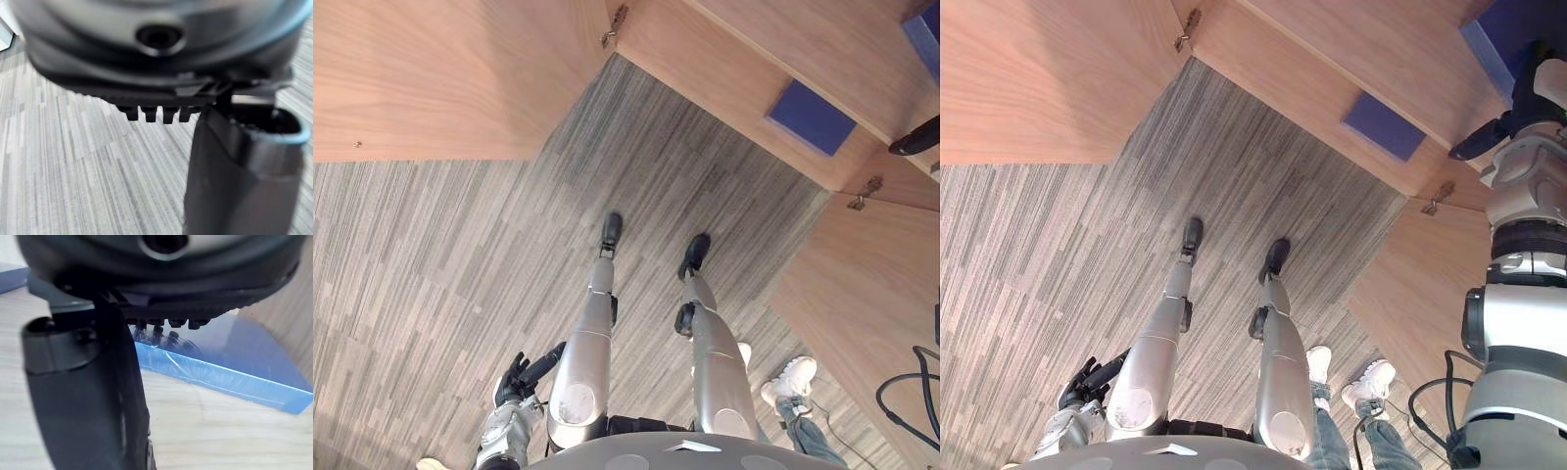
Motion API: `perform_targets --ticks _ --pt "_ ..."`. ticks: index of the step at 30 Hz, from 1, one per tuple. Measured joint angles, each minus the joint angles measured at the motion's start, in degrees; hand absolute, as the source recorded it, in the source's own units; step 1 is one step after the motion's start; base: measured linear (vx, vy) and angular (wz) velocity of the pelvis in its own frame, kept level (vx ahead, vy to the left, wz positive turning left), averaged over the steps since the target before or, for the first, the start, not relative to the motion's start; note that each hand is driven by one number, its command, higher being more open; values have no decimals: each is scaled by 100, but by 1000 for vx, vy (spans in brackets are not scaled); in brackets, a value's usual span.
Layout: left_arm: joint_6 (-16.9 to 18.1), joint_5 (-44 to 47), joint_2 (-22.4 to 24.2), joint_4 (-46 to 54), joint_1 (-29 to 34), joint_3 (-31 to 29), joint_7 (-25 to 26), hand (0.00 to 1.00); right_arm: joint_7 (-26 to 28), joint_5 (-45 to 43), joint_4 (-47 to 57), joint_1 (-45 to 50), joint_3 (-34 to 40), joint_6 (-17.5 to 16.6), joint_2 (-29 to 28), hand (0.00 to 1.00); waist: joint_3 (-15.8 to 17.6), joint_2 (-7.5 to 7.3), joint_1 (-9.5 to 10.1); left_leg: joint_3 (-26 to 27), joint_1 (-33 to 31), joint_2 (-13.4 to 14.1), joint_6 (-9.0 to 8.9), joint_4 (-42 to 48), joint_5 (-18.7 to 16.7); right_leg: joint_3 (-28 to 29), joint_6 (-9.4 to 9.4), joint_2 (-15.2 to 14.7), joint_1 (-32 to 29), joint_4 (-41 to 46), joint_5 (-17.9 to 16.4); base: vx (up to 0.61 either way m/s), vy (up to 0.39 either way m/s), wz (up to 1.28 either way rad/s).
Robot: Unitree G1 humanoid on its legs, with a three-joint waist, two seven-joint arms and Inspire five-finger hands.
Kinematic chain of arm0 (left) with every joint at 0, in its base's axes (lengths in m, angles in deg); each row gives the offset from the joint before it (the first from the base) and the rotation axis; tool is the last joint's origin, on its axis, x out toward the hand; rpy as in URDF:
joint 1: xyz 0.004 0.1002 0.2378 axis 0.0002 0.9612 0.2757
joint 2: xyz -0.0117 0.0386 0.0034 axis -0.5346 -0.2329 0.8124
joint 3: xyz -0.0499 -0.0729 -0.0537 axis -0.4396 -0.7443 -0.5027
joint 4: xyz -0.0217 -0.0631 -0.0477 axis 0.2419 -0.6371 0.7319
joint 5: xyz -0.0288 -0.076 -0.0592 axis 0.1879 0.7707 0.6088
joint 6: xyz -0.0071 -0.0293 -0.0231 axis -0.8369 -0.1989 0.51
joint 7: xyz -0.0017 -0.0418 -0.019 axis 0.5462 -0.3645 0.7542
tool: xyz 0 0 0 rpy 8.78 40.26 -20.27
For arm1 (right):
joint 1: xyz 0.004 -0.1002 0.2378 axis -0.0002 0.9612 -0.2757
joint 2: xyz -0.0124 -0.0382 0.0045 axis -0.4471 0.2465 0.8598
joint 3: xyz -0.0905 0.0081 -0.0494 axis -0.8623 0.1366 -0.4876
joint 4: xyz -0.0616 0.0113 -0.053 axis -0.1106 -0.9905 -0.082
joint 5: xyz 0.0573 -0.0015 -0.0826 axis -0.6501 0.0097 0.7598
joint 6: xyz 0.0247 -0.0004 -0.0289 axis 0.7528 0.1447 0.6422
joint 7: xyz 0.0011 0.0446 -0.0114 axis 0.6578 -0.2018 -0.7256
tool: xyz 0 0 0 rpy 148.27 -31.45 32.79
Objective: Walk over to the cabinet, pick up the folder, carry it to the office cabinet, place the folder inside the office cabinet, then close the office cabinet door
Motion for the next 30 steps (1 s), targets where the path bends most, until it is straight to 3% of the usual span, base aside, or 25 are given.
perform_targets --ticks 3,6,10,12,15,19,24,30 --pt "1 0 1 0 -3 -8 35 100 -73 -203 68 3 276 73 -132 100 2 -4 1 -10 0 -6 5 -6 22 -15 2 -7 4 0 2 9 -3 1" --pt "-11 11 50 -3 -80 -158 173 100 -261 -782 695 116 591 538 -478 100 5 -9 -95 -9 1 -3 1 -6 46 -17 2 -6 4 -3 13 0 0 0" --pt "-7 12 131 -1 -356 -147 392 100 -866 -1419 3618 1139 1293 957 -1197 100 5 -9 -182 131 11 18 0 -6 46 71 9 21 6 -138 119 12 -10 -15" --pt "7 -6 173 178 -510 -94 488 100 -1402 -1340 5540 1695 1383 954 -1645 100 5 -8 -229 172 38 51 -1 -4 45 87 -3 60 54 -223 176 8 -18 -11" --pt "39 -50 161 224 -645 21 536 100 -1887 -1279 6829 2438 1557 729 -2165 100 4 -11 -178 142 273 89 -28 -5 22 70 -8 101 313 -237 171 18 -20 5" --pt "95 -74 151 203 -645 38 546 100 -1973 -1327 7193 3102 1558 161 -2497 100 4 -14 -189 154 359 82 -45 -10 8 87 -11 101 389 -238 164 -3 -5 -1" --pt "72 -80 165 81 -651 -143 555 100 -1468 -1547 6214 3379 1235 36 -2775 100 8 -20 -264 196 394 91 -34 -18 50 172 -31 127 400 -270 225 -15 -14 -6" --pt "69 -77 198 -31 -652 -384 553 100 -1191 -2143 5154 3247 1487 8 -2727 100 22 -47 -293 202 393 124 -49 -26 74 213 -32 177 450 -404 314 -6 -6 -2"
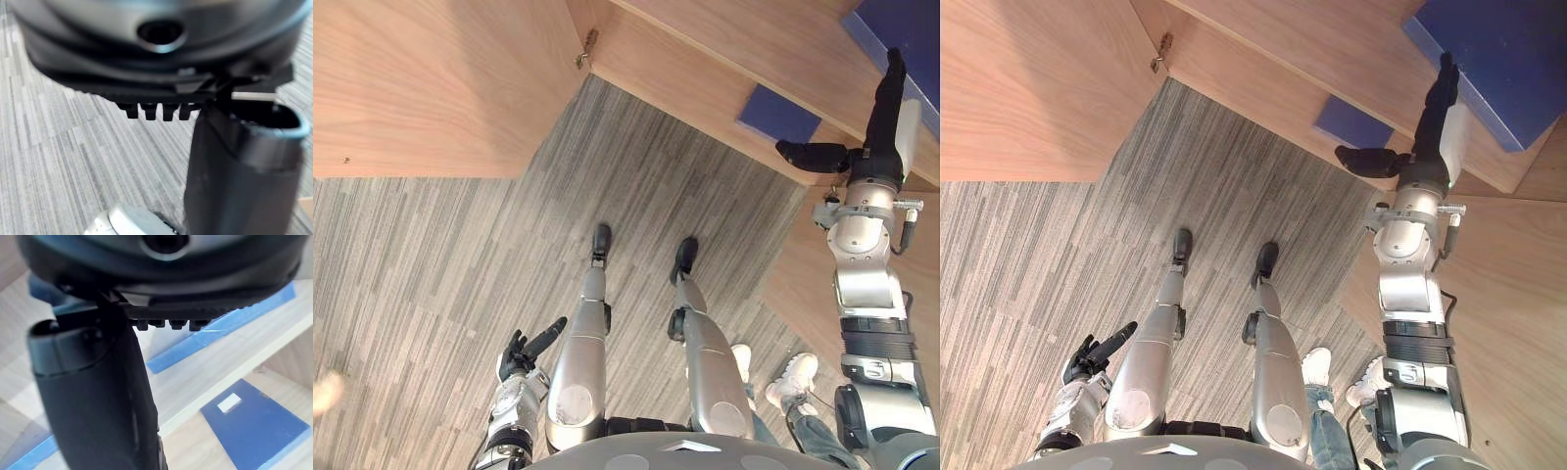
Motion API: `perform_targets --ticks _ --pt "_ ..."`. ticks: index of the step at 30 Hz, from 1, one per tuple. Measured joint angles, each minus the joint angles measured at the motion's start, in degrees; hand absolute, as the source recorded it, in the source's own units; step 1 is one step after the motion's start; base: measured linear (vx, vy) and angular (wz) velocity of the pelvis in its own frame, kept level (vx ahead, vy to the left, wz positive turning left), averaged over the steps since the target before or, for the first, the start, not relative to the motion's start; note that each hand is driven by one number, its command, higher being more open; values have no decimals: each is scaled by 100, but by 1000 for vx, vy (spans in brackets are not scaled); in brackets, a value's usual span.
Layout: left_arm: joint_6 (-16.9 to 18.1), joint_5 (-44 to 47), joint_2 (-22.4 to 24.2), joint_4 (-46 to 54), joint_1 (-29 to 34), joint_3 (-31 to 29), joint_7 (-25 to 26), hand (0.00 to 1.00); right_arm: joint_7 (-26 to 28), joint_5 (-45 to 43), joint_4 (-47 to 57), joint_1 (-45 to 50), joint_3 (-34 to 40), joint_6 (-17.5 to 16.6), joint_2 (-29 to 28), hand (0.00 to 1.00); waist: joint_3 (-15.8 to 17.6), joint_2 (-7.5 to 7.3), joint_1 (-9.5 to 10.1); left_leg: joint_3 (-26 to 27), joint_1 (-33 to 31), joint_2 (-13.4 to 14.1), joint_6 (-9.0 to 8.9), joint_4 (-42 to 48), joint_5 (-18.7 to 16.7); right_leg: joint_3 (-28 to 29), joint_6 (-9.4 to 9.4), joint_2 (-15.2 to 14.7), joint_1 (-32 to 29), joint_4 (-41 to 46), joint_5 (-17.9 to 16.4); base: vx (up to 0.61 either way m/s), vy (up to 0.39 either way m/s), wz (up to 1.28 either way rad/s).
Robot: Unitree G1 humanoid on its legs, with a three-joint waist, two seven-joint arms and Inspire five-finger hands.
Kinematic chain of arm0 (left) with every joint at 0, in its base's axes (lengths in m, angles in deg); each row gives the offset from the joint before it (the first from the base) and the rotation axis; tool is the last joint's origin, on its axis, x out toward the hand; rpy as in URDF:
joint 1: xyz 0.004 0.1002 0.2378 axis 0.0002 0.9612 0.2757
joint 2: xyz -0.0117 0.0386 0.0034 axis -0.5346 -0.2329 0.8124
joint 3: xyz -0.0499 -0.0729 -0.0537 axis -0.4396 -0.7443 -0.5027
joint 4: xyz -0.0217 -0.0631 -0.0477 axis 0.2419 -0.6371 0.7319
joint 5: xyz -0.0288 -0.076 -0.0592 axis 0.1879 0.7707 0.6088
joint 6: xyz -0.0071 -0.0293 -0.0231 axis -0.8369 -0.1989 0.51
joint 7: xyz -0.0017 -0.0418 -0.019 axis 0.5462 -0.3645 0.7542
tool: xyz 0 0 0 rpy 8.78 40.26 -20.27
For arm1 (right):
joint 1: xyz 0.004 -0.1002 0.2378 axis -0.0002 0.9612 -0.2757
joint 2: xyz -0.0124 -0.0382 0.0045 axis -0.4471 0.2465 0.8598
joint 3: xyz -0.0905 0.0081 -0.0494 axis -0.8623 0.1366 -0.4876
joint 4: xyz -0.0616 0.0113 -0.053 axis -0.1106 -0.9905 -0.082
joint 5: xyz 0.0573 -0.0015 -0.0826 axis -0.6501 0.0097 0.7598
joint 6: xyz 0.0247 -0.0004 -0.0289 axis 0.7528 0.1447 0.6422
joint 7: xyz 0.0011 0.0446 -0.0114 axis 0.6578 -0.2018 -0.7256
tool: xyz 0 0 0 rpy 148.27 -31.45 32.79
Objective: Walk over to the cabinet, pick up the folder, carry it to the office cabinet, place the folder inside the office cabinet, then close the office cabinet door
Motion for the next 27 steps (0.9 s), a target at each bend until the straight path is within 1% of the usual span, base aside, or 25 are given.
perform_targets --ticks 3,6,11,13,16,17,18,21,24,27 --pt "-9 3 -8 -13 0 -13 -11 100 139 -536 -585 -334 286 -1 166 100 10 -18 9 1 -8 24 -11 -1 7 -2 0 23 -3 -5 0 0 0 0" --pt "15 7 -25 -13 0 4 -105 100 271 -956 -900 -651 480 -10 397 100 18 -33 17 10 -46 56 -27 -2 7 -4 0 51 -45 2 0 -4 -10 -2" --pt "37 30 -60 -20 1 8 -138 100 368 -1434 -1655 -1263 732 -50 789 100 31 -57 39 14 -140 102 -48 0 18 -17 -6 90 -141 13 5 0 0 0" --pt "36 31 -120 -45 2 8 -158 100 490 -1614 -2189 -1519 786 -95 958 100 43 -80 41 12 -149 108 -52 1 21 -23 -7 93 -149 14 4 0 0 0" --pt "39 32 -298 -44 2 -15 -269 100 895 -1844 -3240 -1900 792 -156 1289 100 53 -99 44 -24 -200 107 -59 3 26 -66 -7 92 -183 17 4 6 15 5" --pt "39 33 -341 -44 4 -17 -296 100 958 -1882 -3377 -1944 791 -207 1329 100 55 -102 48 -29 -201 107 -59 3 26 -71 -8 92 -182 19 3 5 27 5" --pt "40 33 -430 -44 12 -20 -357 100 1082 -1937 -3586 -2037 781 -285 1414 100 57 -106 48 -36 -201 105 -60 2 27 -79 -9 90 -182 29 2 0 0 0" --pt "48 33 -646 -39 56 -20 -501 100 1390 -2162 -4066 -2298 565 -341 1677 100 63 -117 45 -55 -206 87 -58 -2 31 -107 -15 69 -182 43 -9 -7 28 4" --pt "43 30 -798 -40 129 -19 -623 100 1518 -2287 -4382 -2364 158 -438 1906 100 72 -134 44 -64 -210 77 -58 -19 30 -136 -72 47 -225 145 -73 -5 9 1" --pt "29 26 -840 -40 196 -14 -672 100 1630 -2268 -4623 -2426 -172 -527 2080 100 74 -144 48 -64 -222 75 -56 -20 34 -137 -76 44 -246 163 -77 0 0 0"
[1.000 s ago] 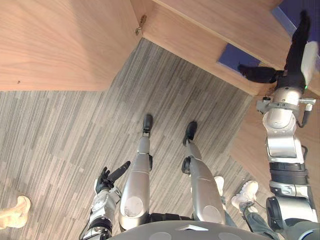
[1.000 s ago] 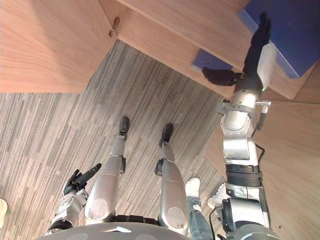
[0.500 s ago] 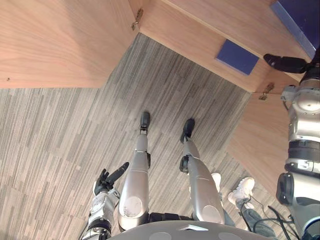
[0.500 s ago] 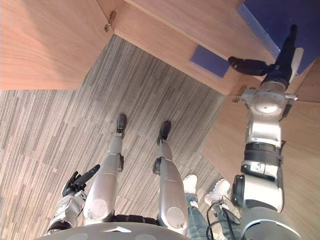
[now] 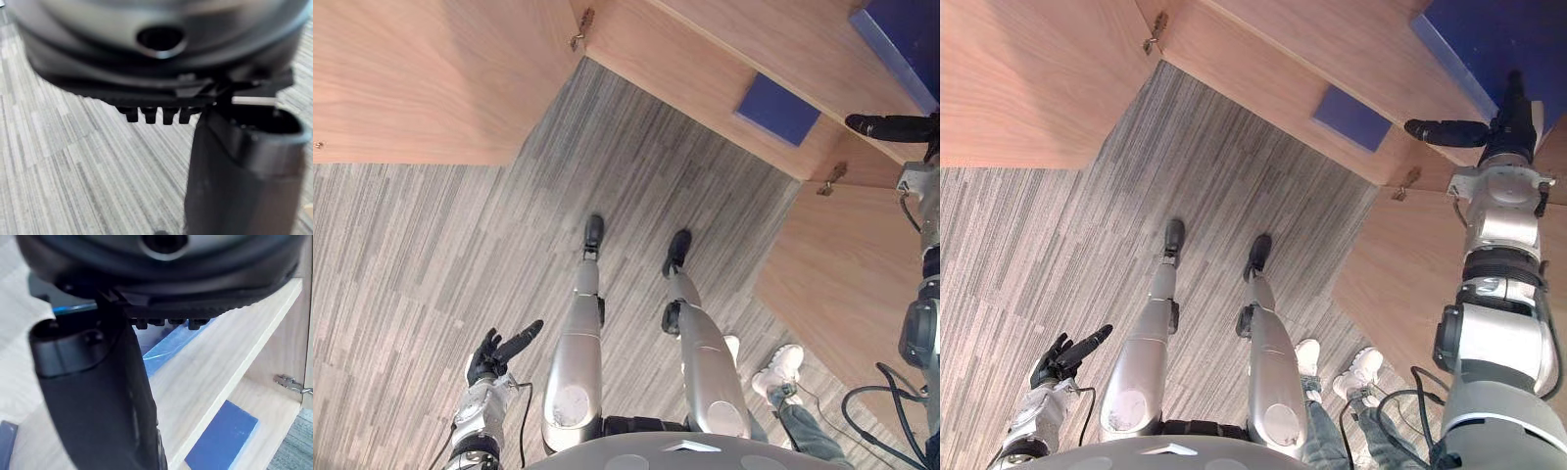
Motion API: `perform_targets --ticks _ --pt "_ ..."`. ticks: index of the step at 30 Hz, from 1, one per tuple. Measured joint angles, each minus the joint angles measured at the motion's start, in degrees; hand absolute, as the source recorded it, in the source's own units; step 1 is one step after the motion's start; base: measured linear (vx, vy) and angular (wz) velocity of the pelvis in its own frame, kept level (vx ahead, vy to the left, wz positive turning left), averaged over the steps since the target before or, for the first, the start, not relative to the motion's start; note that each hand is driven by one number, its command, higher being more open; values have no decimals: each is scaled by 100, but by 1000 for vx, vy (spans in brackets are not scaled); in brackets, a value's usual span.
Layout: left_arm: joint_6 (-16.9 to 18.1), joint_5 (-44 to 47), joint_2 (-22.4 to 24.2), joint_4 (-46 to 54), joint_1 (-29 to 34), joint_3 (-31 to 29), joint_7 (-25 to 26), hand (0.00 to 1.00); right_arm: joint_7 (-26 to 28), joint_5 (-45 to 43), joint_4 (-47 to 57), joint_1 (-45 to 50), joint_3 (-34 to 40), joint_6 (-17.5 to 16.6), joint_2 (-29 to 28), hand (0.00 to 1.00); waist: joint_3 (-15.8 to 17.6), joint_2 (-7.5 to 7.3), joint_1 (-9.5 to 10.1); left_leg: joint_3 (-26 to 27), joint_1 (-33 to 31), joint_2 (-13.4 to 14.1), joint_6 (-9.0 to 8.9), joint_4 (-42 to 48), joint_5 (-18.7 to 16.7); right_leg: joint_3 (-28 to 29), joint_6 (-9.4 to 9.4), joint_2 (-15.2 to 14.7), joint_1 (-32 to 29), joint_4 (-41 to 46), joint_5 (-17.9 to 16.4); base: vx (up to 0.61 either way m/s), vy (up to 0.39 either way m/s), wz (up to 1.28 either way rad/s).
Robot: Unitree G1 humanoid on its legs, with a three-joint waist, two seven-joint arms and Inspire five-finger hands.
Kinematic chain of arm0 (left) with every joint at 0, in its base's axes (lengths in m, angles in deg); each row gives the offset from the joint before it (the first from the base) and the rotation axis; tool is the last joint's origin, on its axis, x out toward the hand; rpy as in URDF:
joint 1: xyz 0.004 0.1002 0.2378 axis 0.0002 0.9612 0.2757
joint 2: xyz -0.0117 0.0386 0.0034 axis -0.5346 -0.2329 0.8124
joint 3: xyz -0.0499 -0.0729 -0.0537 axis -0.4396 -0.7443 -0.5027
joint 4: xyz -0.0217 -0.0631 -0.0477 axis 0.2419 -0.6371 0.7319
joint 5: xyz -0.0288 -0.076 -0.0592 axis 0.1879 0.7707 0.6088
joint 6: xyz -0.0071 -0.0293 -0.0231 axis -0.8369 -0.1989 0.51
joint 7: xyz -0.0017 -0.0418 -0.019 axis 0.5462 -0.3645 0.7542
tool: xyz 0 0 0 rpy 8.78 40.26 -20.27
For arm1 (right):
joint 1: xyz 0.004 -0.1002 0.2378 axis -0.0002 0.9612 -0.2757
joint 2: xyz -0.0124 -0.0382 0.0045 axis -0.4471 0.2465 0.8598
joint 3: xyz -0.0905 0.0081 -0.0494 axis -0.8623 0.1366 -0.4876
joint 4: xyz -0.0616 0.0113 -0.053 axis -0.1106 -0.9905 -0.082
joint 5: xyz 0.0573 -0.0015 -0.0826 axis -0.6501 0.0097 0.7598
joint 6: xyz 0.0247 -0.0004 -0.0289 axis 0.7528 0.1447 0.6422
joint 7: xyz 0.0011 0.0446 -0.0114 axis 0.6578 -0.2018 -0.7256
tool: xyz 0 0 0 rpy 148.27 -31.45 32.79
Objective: Walk over to the cabinet, pick up the folder, carry it to the office cabinet, place the folder inside the office cabinet, then close the office cabinet door
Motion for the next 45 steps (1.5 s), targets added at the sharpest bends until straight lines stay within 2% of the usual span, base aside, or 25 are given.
perform_targets --ticks 6,12,15,18,22,24,28,33,36,40,42,45 --pt "-9 -3 -25 5 46 24 -105 100 71 299 -449 -287 -429 -2 197 100 -2 -39 -2 -12 -35 -8 -12 -1 5 -10 -1 -8 -30 6 -1 -4 0 1" --pt "3 2 -39 65 105 -30 -100 100 71 2077 -777 -438 -872 75 712 100 0 -44 122 -40 -227 -38 4 1 43 -31 0 -36 -214 12 3 -1 2 1" --pt "-8 3 -29 68 160 -207 -86 100 66 2947 -781 -496 -978 239 875 100 2 -44 122 -70 -267 -48 8 18 49 -60 0 -45 -238 8 4 17 12 5" --pt "-29 2 -19 117 159 -212 -76 100 52 3376 -792 -625 -990 382 910 100 4 -46 103 -68 -284 -55 10 20 59 -64 0 -52 -258 5 4 0 0 0" --pt "-87 2 6 287 130 -204 -36 100 -71 3360 -723 -779 -993 530 791 100 5 -44 83 -62 -279 -52 9 24 60 -75 0 -52 -258 3 6 0 0 0" --pt "-87 2 51 293 120 -200 94 100 -388 3111 -454 -852 -975 588 477 100 7 -38 -12 -60 -232 -52 8 26 64 -78 0 -54 -214 4 7 0 0 0" --pt "-93 2 248 305 118 -119 234 100 -578 3010 411 -830 -971 826 -125 100 -1 26 -31 -8 -74 -41 5 26 61 -56 -1 -52 -83 7 6 -3 11 -5" --pt "-115 1 579 314 12 101 491 100 -949 3171 3273 -33 -965 1029 -1179 100 -14 76 -15 5 233 -3 -21 27 40 -65 -16 -23 217 6 -7 -3 -9 0" --pt "-128 -31 723 304 -109 309 585 100 -1285 3511 4196 580 -803 1041 -1932 100 -18 83 15 -47 554 -30 -23 27 35 -125 -9 -44 576 6 -32 5 -5 12" --pt "-119 -211 739 301 -117 336 706 100 -1549 3889 4518 1449 -604 1114 -2556 100 -47 113 18 -74 861 -86 -8 26 19 -127 17 -93 879 45 -68 -7 -6 6" --pt "-137 -354 734 147 -105 362 757 100 -1558 4019 4605 2280 -517 1191 -2854 100 -130 162 11 -1 1088 -149 45 23 -29 -4 64 -140 1065 54 -82 -24 16 -9" --pt "-203 -678 694 -89 -16 356 809 100 -1525 4076 4790 3492 -637 1202 -3244 100 -427 177 -64 101 1345 -214 76 24 -105 126 108 -161 1298 -7 -101 -13 -4 -16"
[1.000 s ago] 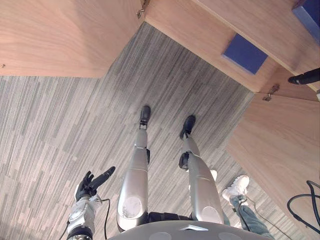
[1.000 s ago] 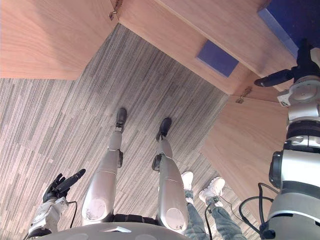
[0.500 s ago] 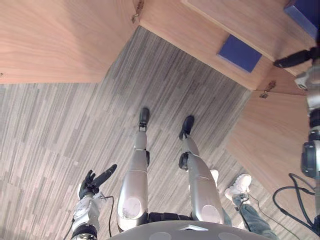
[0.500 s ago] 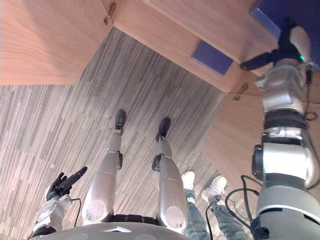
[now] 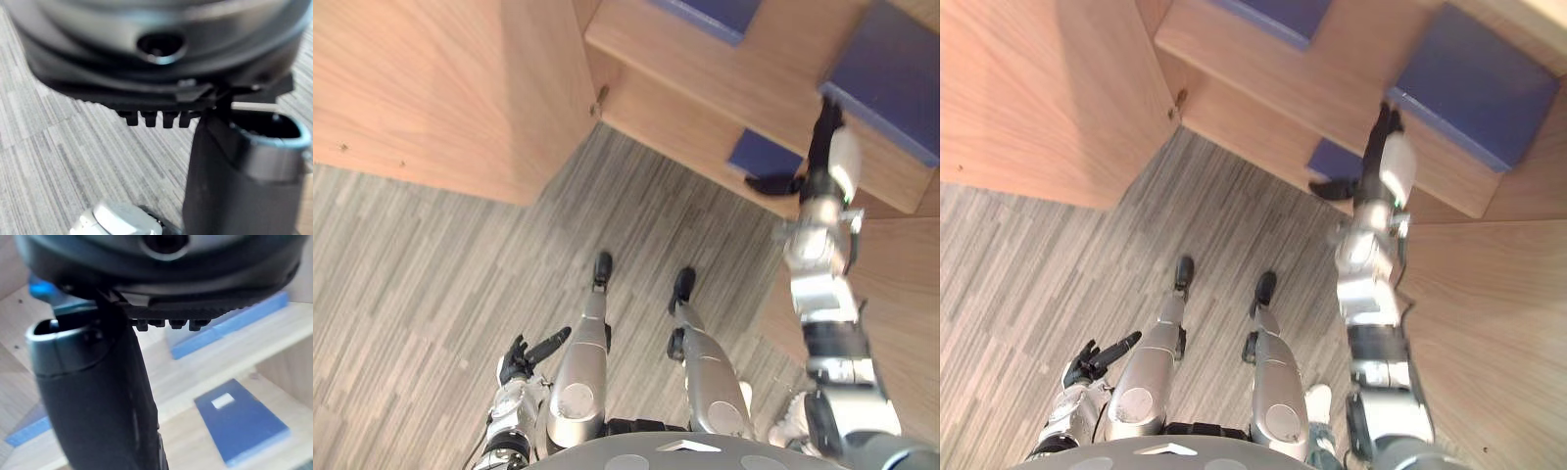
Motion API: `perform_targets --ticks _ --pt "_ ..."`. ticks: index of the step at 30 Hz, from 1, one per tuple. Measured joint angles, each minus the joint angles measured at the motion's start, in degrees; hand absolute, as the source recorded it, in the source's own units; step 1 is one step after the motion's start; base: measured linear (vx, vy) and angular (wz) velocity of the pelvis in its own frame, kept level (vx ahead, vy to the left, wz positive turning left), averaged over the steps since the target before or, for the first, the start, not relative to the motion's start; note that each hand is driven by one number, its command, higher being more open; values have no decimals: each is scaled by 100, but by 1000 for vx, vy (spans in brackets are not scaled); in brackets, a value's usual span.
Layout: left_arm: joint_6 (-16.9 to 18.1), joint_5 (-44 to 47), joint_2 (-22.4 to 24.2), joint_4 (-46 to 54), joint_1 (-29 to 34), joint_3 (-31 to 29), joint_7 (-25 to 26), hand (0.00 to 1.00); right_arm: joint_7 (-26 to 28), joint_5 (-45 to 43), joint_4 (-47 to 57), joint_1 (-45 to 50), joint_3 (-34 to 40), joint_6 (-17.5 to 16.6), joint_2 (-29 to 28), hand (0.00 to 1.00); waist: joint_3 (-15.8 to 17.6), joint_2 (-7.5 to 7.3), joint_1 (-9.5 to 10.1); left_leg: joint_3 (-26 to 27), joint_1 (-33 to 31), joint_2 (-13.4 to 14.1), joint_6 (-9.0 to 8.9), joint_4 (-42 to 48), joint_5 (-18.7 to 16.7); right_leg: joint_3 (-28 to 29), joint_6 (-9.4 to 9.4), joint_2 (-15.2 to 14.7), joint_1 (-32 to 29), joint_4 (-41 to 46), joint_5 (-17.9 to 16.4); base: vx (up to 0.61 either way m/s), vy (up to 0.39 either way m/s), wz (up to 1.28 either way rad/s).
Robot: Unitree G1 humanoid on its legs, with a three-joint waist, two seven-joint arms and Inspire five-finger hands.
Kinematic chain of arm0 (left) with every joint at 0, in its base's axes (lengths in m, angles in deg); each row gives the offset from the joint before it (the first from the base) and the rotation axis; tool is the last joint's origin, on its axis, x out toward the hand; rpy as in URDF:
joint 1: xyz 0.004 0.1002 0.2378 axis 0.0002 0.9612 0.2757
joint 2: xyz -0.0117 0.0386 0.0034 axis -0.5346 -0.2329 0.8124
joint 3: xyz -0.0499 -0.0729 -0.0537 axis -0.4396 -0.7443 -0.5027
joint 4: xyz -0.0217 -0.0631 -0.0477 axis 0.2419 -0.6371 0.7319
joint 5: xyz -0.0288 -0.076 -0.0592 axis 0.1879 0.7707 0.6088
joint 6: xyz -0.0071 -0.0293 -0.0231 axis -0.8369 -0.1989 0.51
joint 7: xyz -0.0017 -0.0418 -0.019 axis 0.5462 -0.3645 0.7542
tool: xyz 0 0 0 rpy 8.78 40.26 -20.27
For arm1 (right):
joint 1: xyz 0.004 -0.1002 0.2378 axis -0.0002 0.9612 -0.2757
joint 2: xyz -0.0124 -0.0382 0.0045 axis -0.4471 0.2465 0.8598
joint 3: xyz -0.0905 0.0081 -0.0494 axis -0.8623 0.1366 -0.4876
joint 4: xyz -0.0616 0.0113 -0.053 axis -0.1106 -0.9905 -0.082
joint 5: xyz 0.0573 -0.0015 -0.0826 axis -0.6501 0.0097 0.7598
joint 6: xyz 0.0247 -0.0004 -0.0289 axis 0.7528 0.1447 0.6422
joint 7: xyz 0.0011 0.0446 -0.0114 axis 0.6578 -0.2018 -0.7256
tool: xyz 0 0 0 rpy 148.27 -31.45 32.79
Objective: Walk over to the cabinet, pick up the folder, carry it to the office cabinet, place the folder inside the office cabinet, then close the office cabinet door
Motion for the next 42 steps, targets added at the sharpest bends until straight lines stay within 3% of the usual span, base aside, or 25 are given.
perform_targets --ticks 5,12,16,18,26,28,29,30,31,32,35,36,37,38,39,40,41,42 --pt "-91 -463 -136 -227 241 -12 -25 100 429 -111 -752 1064 -98 -461 -65 100 -674 -70 -144 129 484 -59 50 -3 -148 137 66 -27 457 -121 -22 10 -16 -14" --pt "-306 -916 -129 -425 434 -122 -15 100 878 -611 -2036 1967 -35 -639 -1159 100 -1456 -155 -282 311 1063 -45 65 -26 -309 322 123 -40 962 -163 -101 36 -14 -13" --pt "-307 -1237 -119 -427 431 -99 -15 100 982 -1081 -3288 2019 174 -650 -1455 100 -1581 -150 -301 455 1356 -57 100 -27 -360 467 136 -62 1195 -209 -106 15 3 -18" --pt "-308 -1355 -108 -429 471 -45 -11 100 984 -1520 -4027 2014 648 -661 -1593 100 -1686 -145 -310 576 1544 -87 129 -28 -402 549 163 -67 1328 -232 -120 -9 16 -27" --pt "-326 -2204 -159 -538 500 267 -16 100 707 -3021 -5003 1937 1821 -915 -1754 100 -2051 -225 -422 948 2045 -147 203 -36 -478 772 326 -113 1626 -229 -236 -19 22 -23" --pt "-326 -2269 -172 -537 492 389 -29 100 706 -3242 -5002 1948 1824 -926 -1756 100 -2066 -205 -432 1069 2080 -95 216 -37 -482 798 480 -113 1631 -251 -347 -51 -11 -36" --pt "-326 -2280 -156 -542 504 450 -32 100 709 -3308 -5003 1963 1827 -929 -1723 100 -2080 -68 -431 1160 2050 20 254 -43 -497 780 510 -57 1640 -209 -391 -77 -17 -36" --pt "-328 -2312 -165 -534 521 450 -56 100 703 -3423 -5001 1965 1834 -928 -1724 100 -2104 -123 -455 1207 2098 50 254 -42 -490 702 276 -42 1608 131 -436 -70 -15 -24" --pt "-327 -2356 -226 -527 543 450 -82 100 692 -3437 -5001 2002 1827 -943 -1757 100 -2145 -193 -462 1233 2099 -9 252 -42 -491 652 225 -64 1666 158 -503 -57 -17 -13" --pt "-330 -2430 -225 -526 531 460 -110 100 666 -3470 -5040 2017 1871 -935 -1780 100 -2165 -284 -445 1305 2179 -27 239 -42 -495 632 306 -74 1689 136 -473 -43 -5 -8" --pt "-327 -2466 -232 -523 539 564 -109 100 611 -3518 -4999 2104 1783 -997 -1787 100 -2234 -331 -444 1475 2162 -5 240 -37 -500 671 337 -91 1672 -75 -483 -53 -7 -22" --pt "-334 -2460 -198 -538 546 563 -95 100 612 -3653 -4978 2154 1734 -1054 -1762 100 -2238 -217 -427 1607 2129 141 273 -46 -503 682 486 -16 1698 -221 -530 -68 -55 -46" --pt "-336 -2459 -132 -537 611 562 -66 100 630 -3754 -4888 2120 1749 -1055 -1693 100 -2276 22 -427 1715 2034 309 341 -44 -485 637 212 92 1611 54 -512 -86 -61 -36" --pt "-334 -2471 -102 -530 606 558 -71 100 626 -3847 -4848 2083 1748 -1058 -1677 100 -2282 90 -509 1707 1997 411 313 -43 -525 607 -1 223 1477 796 -638 -80 -11 1" --pt "-335 -2465 -238 -476 631 544 -137 100 577 -3852 -4877 2131 1743 -1087 -1770 100 -2292 -164 -590 1716 1984 254 120 -43 -861 642 -91 128 1672 1043 -885 -20 30 19" --pt "-339 -2462 -415 -385 648 523 -194 100 564 -3852 -4931 2248 1729 -1092 -1909 100 -2335 -567 -577 1842 1979 -48 257 152 -781 692 -8 -233 1766 883 -1196 24 19 15" --pt "-384 -2461 -363 -387 604 432 -135 100 585 -3847 -5088 2257 1693 -1124 -1834 100 -2298 -543 -510 1920 1782 20 480 1256 -895 536 108 -302 1819 799 -1217 10 26 -20" --pt "-396 -2461 -124 -372 711 279 -63 100 557 -4048 -4851 2449 1801 -1111 -1778 100 -2401 -298 -433 1964 1837 185 387 1508 -1556 467 222 -161 1893 579 -1133 -19 54 -28"
